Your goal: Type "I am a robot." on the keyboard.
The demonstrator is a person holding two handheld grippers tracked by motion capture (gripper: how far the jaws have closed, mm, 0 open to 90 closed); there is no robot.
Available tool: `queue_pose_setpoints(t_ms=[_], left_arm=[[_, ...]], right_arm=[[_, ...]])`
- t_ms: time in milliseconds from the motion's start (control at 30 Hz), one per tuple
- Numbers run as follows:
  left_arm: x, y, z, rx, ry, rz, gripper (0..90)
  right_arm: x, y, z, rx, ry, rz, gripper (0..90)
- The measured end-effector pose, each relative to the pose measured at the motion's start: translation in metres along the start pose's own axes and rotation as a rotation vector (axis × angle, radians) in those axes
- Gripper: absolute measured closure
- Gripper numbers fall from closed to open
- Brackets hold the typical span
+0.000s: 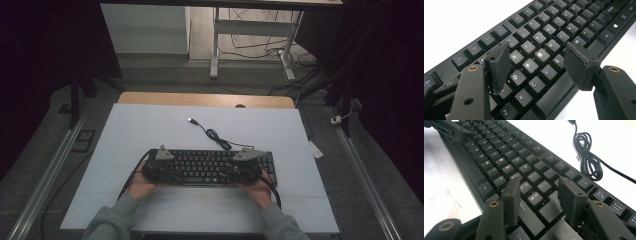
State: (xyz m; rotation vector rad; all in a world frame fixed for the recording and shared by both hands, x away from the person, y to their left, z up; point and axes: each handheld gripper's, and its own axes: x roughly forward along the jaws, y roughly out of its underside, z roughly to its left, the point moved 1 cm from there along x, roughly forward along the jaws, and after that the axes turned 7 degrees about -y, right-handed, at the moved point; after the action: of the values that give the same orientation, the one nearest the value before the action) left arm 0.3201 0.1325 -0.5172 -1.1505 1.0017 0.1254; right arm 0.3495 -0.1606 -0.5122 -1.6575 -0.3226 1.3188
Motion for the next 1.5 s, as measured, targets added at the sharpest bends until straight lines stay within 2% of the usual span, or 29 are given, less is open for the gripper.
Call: queue_pose_setpoints(t_ms=[300,533,633,900,967,1500], left_arm=[[0.004,-0.001,-0.007,0.025,0.004,0.005,38.2],[0.004,-0.002,-0.010,0.036,0.017,-0.011,46.4],[0.004,-0.002,-0.011,0.034,0.030,-0.018,53.9],[0.007,-0.002,-0.014,0.048,0.065,-0.002,85.2],[0.008,-0.002,-0.015,0.050,0.072,0.001,89.0],[0.014,-0.002,-0.019,0.071,0.087,0.022,89.3]], right_arm=[[0.001,0.000,0.000,-0.003,-0.001,0.003,52.8],[0.001,0.000,-0.001,-0.003,0.003,0.004,52.3],[0.001,0.000,-0.001,-0.005,0.005,0.006,52.3],[0.001,0.000,-0.001,-0.006,0.004,0.004,52.1],[0.001,0.000,-0.001,-0.005,0.005,0.004,52.0],[0.002,0.000,-0.001,-0.008,0.008,0.004,51.3]])
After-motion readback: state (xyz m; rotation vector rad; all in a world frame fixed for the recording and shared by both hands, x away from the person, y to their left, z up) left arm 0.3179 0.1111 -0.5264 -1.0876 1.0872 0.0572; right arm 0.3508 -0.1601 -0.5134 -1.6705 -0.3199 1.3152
